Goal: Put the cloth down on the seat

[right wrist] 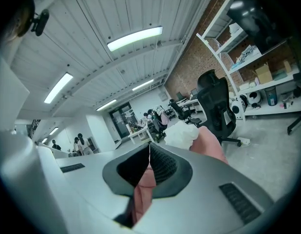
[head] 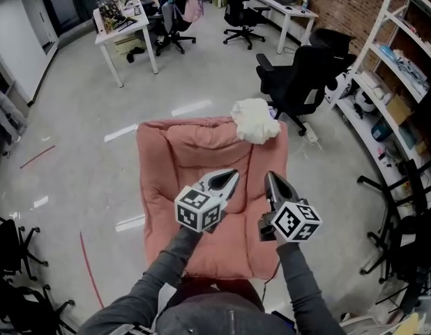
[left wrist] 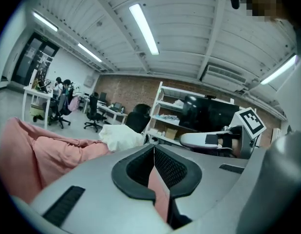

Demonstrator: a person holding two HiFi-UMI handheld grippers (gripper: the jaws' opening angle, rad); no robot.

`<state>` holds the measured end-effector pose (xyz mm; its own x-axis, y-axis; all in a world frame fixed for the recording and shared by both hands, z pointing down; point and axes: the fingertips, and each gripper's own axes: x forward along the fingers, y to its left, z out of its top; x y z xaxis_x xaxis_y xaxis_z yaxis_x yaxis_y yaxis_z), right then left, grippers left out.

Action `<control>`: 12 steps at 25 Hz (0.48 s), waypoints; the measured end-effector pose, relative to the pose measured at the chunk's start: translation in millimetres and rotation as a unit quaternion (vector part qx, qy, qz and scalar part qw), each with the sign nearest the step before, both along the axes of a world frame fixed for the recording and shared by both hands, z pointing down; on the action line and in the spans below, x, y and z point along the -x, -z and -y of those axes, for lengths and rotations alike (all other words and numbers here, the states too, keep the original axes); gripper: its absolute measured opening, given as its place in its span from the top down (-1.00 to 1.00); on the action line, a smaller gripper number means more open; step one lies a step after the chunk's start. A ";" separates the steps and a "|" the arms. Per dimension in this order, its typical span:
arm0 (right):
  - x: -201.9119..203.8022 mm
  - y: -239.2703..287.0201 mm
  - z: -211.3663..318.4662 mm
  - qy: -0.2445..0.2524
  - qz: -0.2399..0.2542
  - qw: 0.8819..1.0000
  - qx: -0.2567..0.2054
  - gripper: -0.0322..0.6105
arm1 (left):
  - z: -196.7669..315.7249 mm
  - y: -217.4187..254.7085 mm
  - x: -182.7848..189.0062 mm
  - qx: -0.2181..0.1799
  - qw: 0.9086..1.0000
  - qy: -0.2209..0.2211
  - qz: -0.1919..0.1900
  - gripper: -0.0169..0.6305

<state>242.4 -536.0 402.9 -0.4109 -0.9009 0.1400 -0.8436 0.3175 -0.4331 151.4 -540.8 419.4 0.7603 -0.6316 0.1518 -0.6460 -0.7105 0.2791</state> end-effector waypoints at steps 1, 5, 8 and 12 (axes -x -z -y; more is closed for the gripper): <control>3.5 3.1 -7.7 -0.001 -0.005 1.000 -0.006 0.86 | -10.8 0.4 1.4 0.001 1.000 -0.001 -0.007 0.91; 14.2 7.5 -37.9 -0.007 -0.012 1.000 -0.020 0.86 | -47.5 -3.2 8.1 0.015 0.999 0.001 -0.030 0.92; 18.6 3.5 -58.3 -0.023 -0.015 0.999 -0.024 0.86 | -68.9 -9.9 14.0 0.021 0.999 0.005 -0.032 0.92; 17.8 -1.6 -88.1 -0.058 -0.046 0.997 -0.037 0.86 | -92.3 -13.7 23.7 0.009 1.000 0.024 -0.015 0.92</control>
